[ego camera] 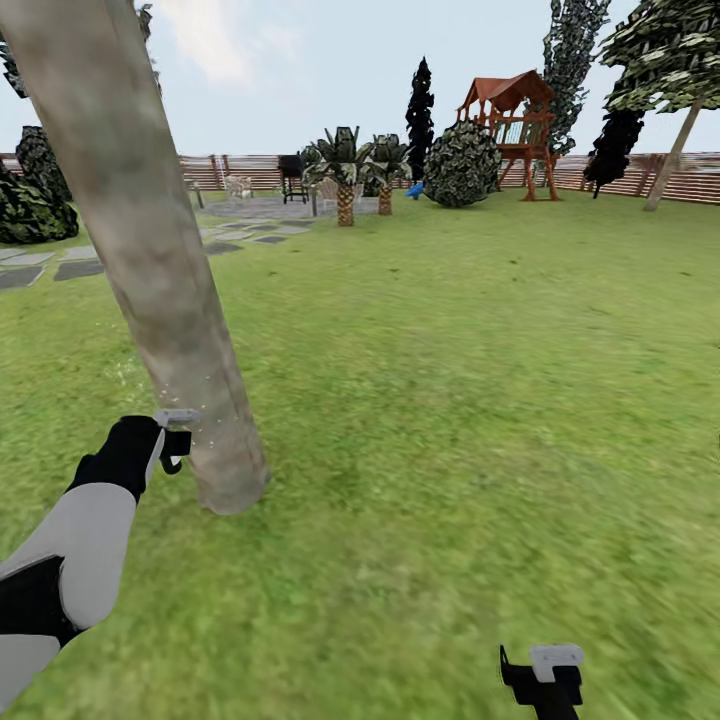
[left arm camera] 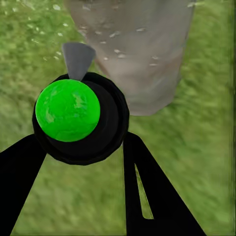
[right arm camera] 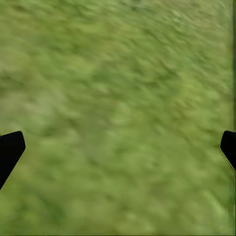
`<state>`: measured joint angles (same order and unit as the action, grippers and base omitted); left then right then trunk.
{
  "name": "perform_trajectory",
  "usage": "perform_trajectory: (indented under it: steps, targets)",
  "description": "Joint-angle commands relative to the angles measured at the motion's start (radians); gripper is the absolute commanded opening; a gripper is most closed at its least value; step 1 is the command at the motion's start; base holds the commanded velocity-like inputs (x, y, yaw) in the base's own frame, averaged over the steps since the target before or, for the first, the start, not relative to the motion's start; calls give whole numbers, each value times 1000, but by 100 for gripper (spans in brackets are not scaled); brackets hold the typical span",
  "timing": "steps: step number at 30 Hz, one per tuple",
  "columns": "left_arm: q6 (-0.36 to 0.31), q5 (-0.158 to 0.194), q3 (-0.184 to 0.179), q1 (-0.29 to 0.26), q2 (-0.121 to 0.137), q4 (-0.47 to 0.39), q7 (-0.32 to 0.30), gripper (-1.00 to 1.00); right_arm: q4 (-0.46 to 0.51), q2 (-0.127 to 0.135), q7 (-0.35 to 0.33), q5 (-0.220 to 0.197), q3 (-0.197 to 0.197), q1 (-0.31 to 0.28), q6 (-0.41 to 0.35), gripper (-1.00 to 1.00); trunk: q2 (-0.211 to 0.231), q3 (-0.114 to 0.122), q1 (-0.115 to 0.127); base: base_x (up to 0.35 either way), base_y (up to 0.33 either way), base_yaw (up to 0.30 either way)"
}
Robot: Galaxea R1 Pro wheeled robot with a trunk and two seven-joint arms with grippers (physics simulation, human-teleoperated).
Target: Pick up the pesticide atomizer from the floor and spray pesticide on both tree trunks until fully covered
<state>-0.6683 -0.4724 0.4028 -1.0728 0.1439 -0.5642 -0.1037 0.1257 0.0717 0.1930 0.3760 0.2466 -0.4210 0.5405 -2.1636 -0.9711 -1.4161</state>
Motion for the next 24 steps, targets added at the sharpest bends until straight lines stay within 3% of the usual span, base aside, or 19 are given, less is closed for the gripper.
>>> perform_trajectory:
  steps: [1,14,19,21,24]
  targets:
    - [-4,-11,5,-2,-1,-2,-10,-100,-1,-1,5,11,5,-1,2,100,0,-1,0,65,-274,0]
    - [-4,-11,5,-3,-1,-3,-9,-100,-1,-1,5,11,5,-1,2,100,0,-1,0,40,-274,9]
    - [-2,-14,12,-4,2,-10,-6,-100,-1,0,5,11,5,-1,2,100,0,-1,0,122,-255,232]
    - [-4,-15,15,2,13,-64,-5,-100,-1,-1,5,11,5,-1,2,100,0,-1,0,237,-169,276]
    - [-5,-15,15,4,31,-74,-3,-100,-1,-1,5,11,5,-1,2,100,0,-1,0,134,-63,278]
